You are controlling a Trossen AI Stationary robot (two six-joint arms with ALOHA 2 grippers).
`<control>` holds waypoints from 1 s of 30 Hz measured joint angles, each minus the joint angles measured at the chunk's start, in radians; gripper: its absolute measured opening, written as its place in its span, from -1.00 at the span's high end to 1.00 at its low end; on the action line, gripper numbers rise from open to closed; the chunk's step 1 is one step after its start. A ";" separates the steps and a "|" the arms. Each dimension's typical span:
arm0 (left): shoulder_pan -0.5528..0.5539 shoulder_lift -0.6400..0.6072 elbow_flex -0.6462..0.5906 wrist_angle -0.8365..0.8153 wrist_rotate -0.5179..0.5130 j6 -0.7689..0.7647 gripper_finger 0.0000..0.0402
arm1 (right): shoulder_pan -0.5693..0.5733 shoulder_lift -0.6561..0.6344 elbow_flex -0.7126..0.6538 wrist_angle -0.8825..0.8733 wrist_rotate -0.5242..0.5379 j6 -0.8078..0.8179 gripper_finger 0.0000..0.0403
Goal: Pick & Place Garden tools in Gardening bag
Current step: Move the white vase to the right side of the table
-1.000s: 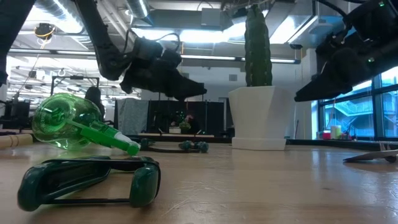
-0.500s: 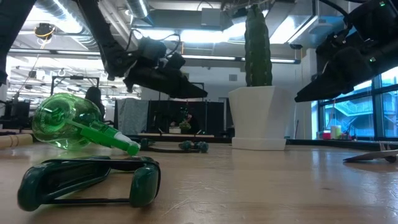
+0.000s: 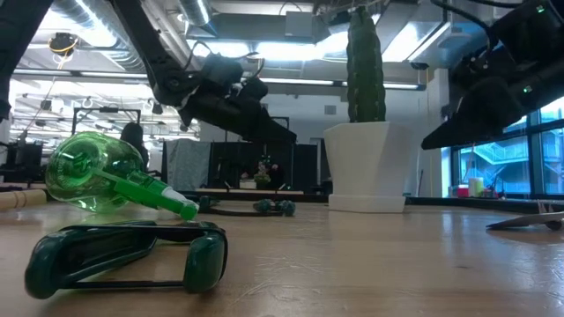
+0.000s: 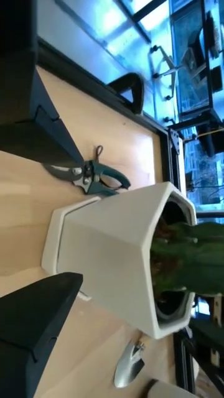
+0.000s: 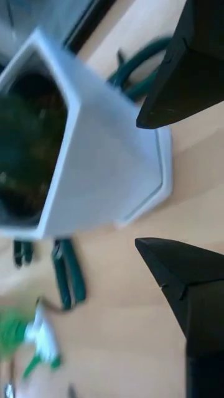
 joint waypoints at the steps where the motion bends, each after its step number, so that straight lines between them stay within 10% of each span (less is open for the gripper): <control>1: -0.001 0.000 0.000 -0.009 0.000 0.003 -0.43 | -0.003 0.000 0.000 -0.009 0.015 0.000 -0.50; 16: -0.007 0.001 0.000 -0.038 0.138 0.092 -0.43 | 0.000 0.003 0.000 -0.079 -0.050 0.029 -0.51; 30: -0.015 0.001 0.000 -0.025 0.001 -0.116 -0.43 | -0.001 0.003 0.000 -0.082 0.002 0.010 -0.51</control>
